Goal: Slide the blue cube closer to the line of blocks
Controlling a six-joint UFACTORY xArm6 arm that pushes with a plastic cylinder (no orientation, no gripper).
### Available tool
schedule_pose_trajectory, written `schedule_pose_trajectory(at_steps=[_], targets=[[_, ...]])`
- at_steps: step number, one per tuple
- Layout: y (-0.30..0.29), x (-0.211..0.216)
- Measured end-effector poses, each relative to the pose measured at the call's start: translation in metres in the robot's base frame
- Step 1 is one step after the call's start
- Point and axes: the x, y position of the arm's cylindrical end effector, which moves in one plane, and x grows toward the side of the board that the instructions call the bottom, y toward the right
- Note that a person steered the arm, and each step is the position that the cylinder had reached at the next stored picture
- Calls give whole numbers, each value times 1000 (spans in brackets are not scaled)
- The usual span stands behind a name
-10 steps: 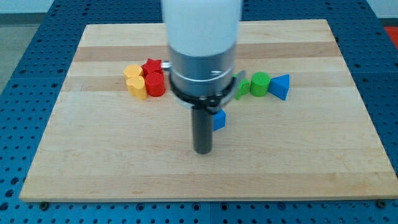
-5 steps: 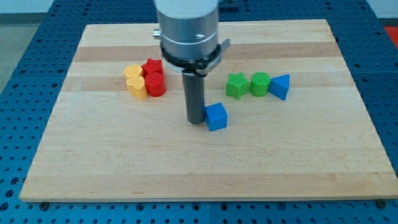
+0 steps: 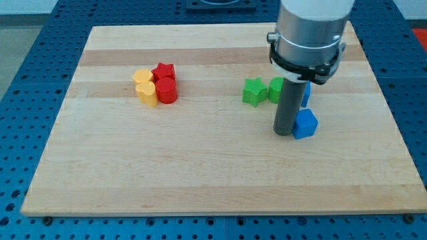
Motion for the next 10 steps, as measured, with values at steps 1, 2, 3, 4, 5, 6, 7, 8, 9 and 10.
schedule_pose_trajectory(at_steps=[1,2,3,4,5,6,7,8,9,10], targets=[[5,9],[23,14],[44,7],[62,7],[76,8],[81,8],[91,0],[92,-10],[92,-18],[92,-24]])
